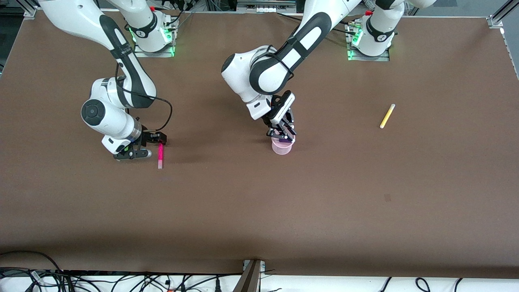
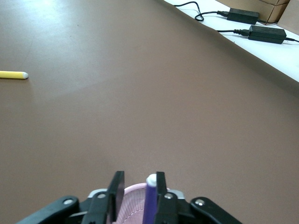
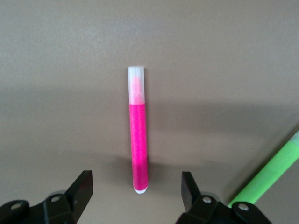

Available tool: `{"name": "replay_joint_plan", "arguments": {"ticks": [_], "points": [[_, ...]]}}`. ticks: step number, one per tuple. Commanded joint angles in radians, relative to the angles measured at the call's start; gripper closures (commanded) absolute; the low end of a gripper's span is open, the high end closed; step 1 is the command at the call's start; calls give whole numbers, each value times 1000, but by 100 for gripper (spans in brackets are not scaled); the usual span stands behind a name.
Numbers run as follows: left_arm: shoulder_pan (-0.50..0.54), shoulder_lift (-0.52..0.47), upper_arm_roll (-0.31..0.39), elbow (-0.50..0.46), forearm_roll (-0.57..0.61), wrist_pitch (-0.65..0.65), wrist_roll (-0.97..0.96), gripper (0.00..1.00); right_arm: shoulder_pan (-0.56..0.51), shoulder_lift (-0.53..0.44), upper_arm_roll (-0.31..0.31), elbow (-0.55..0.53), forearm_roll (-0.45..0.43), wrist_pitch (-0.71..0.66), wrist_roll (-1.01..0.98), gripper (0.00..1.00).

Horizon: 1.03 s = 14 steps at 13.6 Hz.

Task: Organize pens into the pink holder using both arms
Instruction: 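Grasp the pink marker with the right gripper while the left gripper withdraws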

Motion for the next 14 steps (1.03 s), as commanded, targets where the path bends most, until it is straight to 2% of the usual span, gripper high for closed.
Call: {"name": "replay_joint_plan", "arguments": {"ticks": [1, 4, 7, 10, 12, 13, 14], "points": [[-19, 11, 19, 37, 28, -27, -5, 32, 0, 3, 6, -33, 24, 47, 9, 24], [8, -30, 24, 109, 8, -74, 82, 32, 0, 21, 6, -53, 24, 96, 9, 34], [94, -101, 22, 175, -113, -88, 238, 31, 0, 30, 8, -60, 25, 100, 9, 37], [212, -198, 13, 183, -237, -85, 390, 28, 0, 41, 15, -60, 27, 114, 9, 39], [293, -245, 13, 181, -332, -82, 537, 24, 0, 43, 15, -60, 27, 117, 9, 52], [333, -261, 13, 181, -372, -81, 603, 16, 0, 43, 15, -60, 27, 117, 9, 59], [369, -274, 12, 181, -406, -81, 677, 0, 0, 43, 15, -60, 27, 117, 9, 68]]}}
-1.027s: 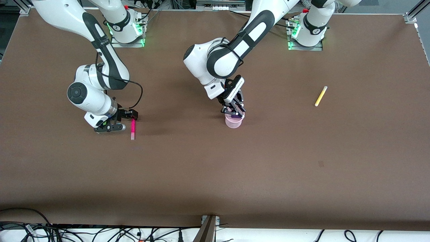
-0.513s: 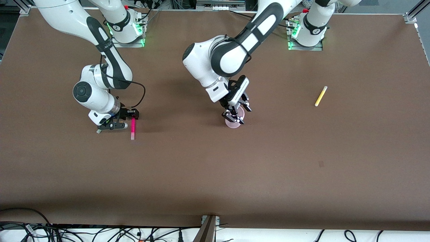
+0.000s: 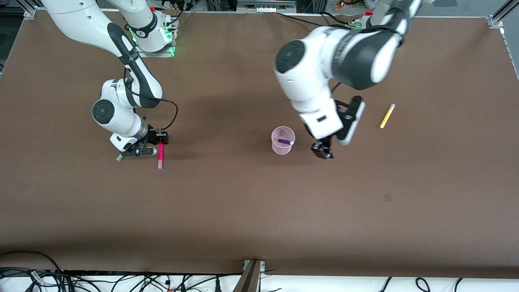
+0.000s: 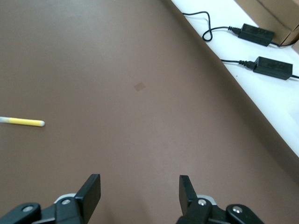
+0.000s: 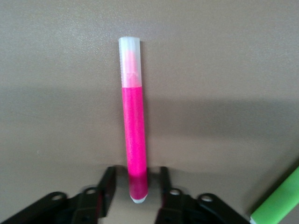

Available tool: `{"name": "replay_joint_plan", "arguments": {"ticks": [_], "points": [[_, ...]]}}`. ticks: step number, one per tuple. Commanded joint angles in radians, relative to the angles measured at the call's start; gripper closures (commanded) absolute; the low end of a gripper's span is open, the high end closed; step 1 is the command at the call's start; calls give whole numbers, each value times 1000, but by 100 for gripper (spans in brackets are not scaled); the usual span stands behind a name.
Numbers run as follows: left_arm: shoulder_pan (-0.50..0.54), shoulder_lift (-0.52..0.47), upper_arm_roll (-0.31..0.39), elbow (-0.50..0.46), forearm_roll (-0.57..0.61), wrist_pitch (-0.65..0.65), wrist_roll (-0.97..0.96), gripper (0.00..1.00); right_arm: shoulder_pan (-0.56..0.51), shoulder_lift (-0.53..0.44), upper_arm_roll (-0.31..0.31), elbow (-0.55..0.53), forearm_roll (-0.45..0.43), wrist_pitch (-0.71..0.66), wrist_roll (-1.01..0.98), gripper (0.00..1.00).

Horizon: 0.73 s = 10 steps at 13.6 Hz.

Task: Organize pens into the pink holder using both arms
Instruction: 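Grasp the pink marker with the right gripper while the left gripper withdraws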

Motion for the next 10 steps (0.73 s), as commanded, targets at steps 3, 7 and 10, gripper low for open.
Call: {"name": "replay_joint_plan", "arguments": {"ticks": [3, 7, 10], "points": [[195, -75, -18, -15, -189, -2, 402, 0, 0, 0, 6, -11, 14, 22, 7, 95], [356, -117, -16, -21, -329, -7, 879, 0, 0, -5, 12, -3, 15, 15, 35, 100], [447, -144, -16, -70, -373, -27, 1183, 0, 0, -18, 108, 52, 19, -66, 246, 100]]}}
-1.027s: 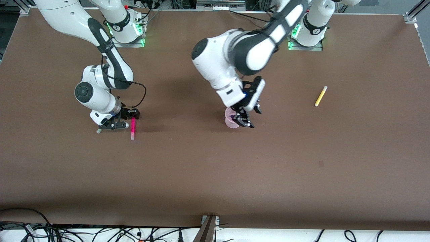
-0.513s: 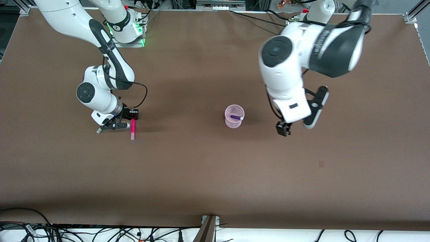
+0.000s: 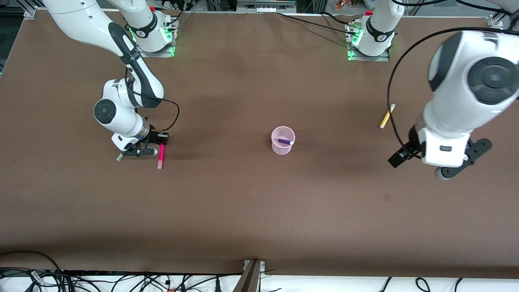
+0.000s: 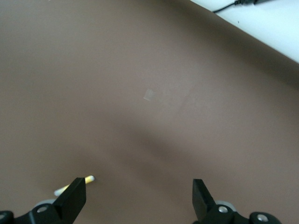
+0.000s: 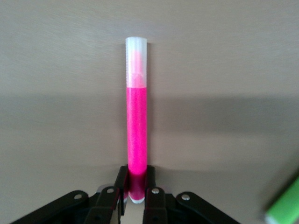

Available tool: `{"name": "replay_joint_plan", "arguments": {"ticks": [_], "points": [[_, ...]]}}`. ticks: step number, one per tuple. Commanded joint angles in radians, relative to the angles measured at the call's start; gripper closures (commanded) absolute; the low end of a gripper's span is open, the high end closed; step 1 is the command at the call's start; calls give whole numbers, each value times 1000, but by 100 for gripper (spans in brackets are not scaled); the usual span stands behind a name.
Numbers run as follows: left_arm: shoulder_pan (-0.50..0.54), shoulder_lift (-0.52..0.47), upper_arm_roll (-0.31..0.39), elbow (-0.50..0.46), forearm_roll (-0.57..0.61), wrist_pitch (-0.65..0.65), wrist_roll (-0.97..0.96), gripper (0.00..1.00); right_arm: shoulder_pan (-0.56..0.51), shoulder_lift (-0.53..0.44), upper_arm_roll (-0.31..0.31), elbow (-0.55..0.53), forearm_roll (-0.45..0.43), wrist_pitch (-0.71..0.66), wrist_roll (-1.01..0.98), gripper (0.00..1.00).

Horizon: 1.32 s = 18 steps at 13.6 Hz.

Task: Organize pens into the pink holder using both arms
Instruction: 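Grasp the pink marker with the right gripper while the left gripper withdraws, then lift the pink marker and carry it over the pink cup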

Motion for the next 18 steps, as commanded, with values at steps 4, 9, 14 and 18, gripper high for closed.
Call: {"name": "replay_joint_plan", "arguments": {"ticks": [4, 9, 14, 18], "points": [[150, -72, -15, -114, -95, -13, 430, 0, 0, -15, 165, 236, 43, -344, 423, 100], [221, -153, -13, -215, -177, 31, 521, 0, 32, -12, 190, 412, 467, -539, 528, 100], [235, -193, -15, -263, -198, 47, 524, 0, 149, 14, 190, 452, 740, -478, 714, 100], [227, -207, -13, -304, -210, 77, 524, 0, 209, 73, 190, 504, 1027, -380, 784, 100]]}}
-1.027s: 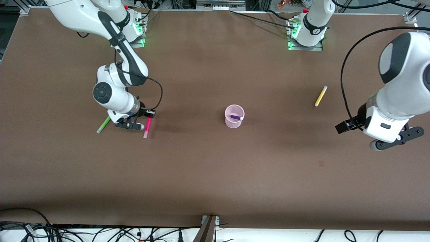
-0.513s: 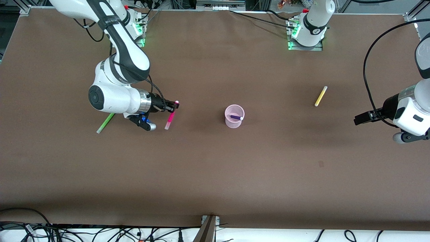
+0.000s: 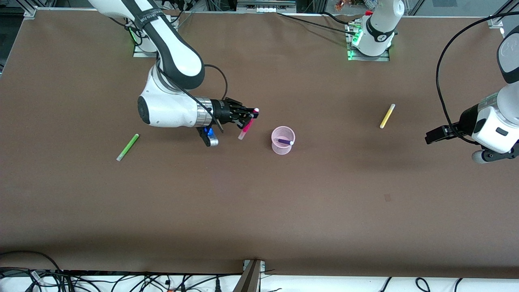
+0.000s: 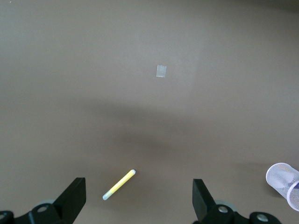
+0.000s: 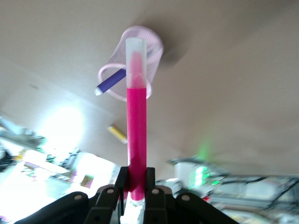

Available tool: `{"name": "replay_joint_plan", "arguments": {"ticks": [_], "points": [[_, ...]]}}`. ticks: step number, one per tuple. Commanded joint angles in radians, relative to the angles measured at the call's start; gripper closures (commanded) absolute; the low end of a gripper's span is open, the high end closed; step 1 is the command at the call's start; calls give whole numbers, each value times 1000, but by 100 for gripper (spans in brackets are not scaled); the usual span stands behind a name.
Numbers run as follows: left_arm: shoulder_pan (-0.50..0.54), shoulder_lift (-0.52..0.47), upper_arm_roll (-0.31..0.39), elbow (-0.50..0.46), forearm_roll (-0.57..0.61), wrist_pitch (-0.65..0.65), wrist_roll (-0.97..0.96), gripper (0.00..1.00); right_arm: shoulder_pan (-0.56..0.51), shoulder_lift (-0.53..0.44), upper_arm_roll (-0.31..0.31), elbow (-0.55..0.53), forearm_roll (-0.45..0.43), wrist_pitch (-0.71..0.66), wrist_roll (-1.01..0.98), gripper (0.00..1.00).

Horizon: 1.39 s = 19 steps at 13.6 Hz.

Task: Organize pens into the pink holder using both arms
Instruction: 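Lift the pink marker and carry it over the pink cup, then lower the pink marker into the cup and open the right gripper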

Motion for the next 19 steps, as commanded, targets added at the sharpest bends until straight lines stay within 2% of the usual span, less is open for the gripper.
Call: {"name": "replay_joint_plan", "arguments": {"ticks": [1, 4, 7, 9, 11, 19], "points": [[-6, -43, 3, -78, -44, 49, 28, 0, 29, 66, -5, 79, 142, 52, 71, 100], [-125, -70, 118, -125, -46, 80, 32, 0, 106, 126, -5, 115, 258, 199, 134, 100], [-199, -93, 211, -168, -58, 92, 103, 0, 150, 183, -5, 166, 424, 258, 149, 100], [-256, -128, 296, -240, -64, 146, 141, 0, 158, 181, -5, 172, 478, 263, 152, 100], [-248, -144, 298, -274, -87, 193, 146, 0, 175, 178, -5, 172, 478, 264, 206, 100], [-259, -102, 290, -245, -83, 201, 150, 0, 196, 201, -5, 146, 484, 276, 131, 100]]}}
